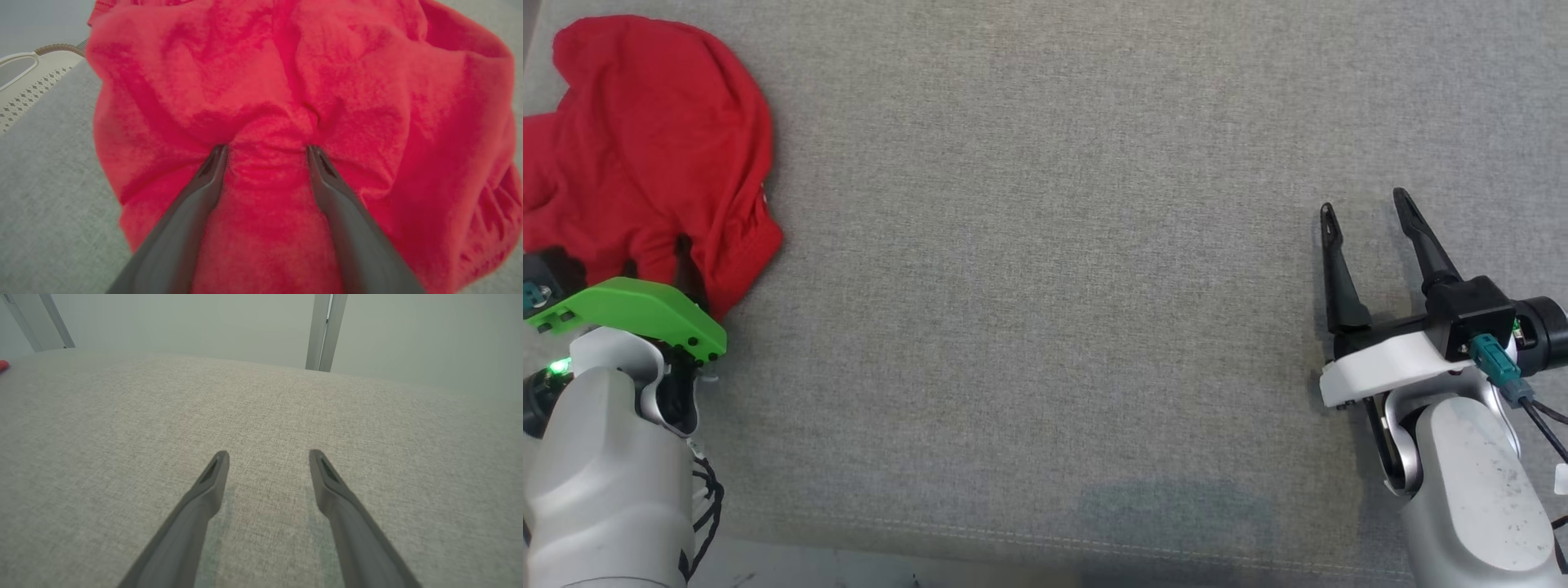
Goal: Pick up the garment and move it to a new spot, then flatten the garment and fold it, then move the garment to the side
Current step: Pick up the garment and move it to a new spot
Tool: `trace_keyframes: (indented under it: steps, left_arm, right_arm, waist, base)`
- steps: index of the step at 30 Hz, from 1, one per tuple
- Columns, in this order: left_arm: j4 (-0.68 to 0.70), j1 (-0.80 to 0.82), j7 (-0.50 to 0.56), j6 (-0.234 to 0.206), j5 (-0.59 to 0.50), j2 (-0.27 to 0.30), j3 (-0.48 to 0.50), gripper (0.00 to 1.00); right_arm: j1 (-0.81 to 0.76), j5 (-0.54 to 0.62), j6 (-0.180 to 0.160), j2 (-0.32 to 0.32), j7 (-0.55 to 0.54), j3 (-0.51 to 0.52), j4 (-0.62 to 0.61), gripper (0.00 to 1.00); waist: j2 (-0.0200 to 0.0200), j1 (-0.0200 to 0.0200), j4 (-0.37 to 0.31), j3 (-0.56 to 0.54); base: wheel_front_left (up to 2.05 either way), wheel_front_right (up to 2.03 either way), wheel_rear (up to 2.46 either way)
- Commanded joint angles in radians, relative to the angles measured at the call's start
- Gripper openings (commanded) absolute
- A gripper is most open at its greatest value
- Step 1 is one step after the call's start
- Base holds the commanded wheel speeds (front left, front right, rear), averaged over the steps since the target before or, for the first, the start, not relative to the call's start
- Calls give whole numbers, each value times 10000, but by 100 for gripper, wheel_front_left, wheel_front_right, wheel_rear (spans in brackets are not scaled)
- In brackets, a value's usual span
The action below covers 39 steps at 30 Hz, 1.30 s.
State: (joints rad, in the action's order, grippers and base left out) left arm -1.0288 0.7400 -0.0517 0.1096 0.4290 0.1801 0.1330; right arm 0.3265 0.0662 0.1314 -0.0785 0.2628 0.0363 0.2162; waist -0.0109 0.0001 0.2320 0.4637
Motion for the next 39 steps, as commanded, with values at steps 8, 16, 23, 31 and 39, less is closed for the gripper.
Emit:
trace_keyframes:
  steps: [8, 16, 23, 31, 39]
  left_arm:
    - [-989, 48, -114, 229, -87, 29, -717, 0]
    - [273, -286, -749, 216, 662, -122, -1845, 0]
    - [2840, -924, -412, 217, 1801, -368, -3274, 0]
    - [6300, -1293, 872, 220, 2640, -624, -4413, 0]
    - [8950, -1345, 2475, 113, 3286, -1069, -5581, 0]
  right_arm:
    - [-229, -161, -15, 75, 28, -9, 184, 100]
    - [-652, -480, -15, 205, 28, -128, 448, 100]
    - [-1068, -999, -16, 270, 28, -293, 555, 100]
    - [-1222, -1781, -16, 270, 28, -503, 490, 100]
    - [-1204, -2235, -15, 277, 28, -545, 409, 100]
  waist:
    - [109, -1, -263, -515]
    - [109, -1, -399, -1557]
    - [109, -1, -999, -2283]
    - [109, -1, -2378, -2501]
    - [109, -1, -3812, -2172]
  base:
    - [0, 0, 0]
    - [0, 0, 0]
    - [0, 0, 0]
    - [0, 0, 0]
    - [0, 0, 0]
